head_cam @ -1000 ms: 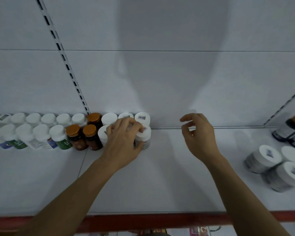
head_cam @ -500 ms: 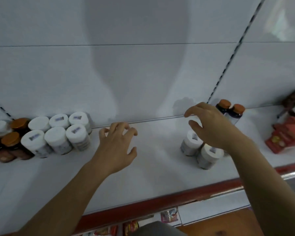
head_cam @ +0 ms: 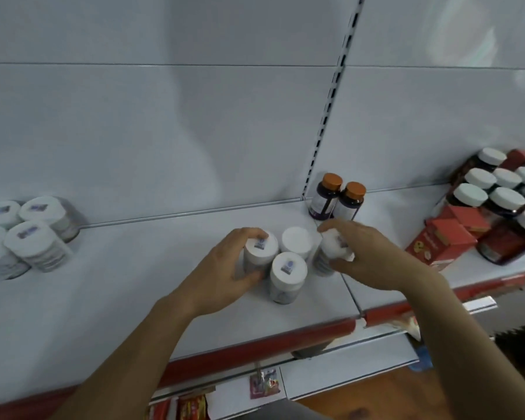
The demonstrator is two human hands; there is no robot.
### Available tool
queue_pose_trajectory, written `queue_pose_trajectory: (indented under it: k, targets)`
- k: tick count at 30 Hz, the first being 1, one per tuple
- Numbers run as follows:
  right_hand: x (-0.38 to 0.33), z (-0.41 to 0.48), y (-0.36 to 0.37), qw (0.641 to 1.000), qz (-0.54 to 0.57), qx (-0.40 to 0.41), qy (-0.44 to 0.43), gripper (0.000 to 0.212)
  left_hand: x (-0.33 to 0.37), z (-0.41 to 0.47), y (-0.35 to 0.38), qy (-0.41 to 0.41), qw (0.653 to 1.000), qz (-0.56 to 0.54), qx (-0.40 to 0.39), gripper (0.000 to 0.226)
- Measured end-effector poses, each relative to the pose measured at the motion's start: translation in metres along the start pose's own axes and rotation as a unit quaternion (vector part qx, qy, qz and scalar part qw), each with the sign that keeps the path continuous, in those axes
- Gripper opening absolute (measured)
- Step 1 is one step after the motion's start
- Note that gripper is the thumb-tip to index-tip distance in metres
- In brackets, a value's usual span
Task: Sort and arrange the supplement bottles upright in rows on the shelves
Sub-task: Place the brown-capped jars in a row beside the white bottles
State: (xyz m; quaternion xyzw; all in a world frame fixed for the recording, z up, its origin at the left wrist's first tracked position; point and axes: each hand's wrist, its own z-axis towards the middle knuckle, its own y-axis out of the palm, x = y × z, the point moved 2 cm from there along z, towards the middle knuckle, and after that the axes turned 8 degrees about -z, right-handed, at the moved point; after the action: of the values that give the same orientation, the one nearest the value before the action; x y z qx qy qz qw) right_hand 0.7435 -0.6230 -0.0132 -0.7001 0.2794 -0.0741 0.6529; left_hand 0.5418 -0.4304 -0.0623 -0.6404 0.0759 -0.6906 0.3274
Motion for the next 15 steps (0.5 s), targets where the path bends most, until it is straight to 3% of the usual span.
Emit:
queue_pose_trajectory:
  k: [3, 5, 9, 15]
  targets:
    - [0.000, 0.005, -0.005, 0.984, 0.058, 0.168, 0.025, 0.049, -0.002, -0.007, 0.010, -0.024, 0.996, -0.047, 0.077, 0.047]
    - [-0.011, 0.011, -0.010, 0.964, 0.117, 0.238, 0.023, 0.047, -0.005, -0.015, 0.008, -0.041, 0.986, -0.076, 0.143, 0.046]
    - [-0.052, 0.033, -0.011, 0.945, 0.179, 0.272, 0.021, 0.054, -0.012, -0.035, -0.024, -0.066, 0.955, -0.086, 0.276, 0.050]
    - [-0.135, 0.079, 0.009, 0.944, 0.183, 0.264, -0.078, 0.056, -0.020, -0.079, -0.094, -0.100, 0.916, -0.033, 0.388, 0.048]
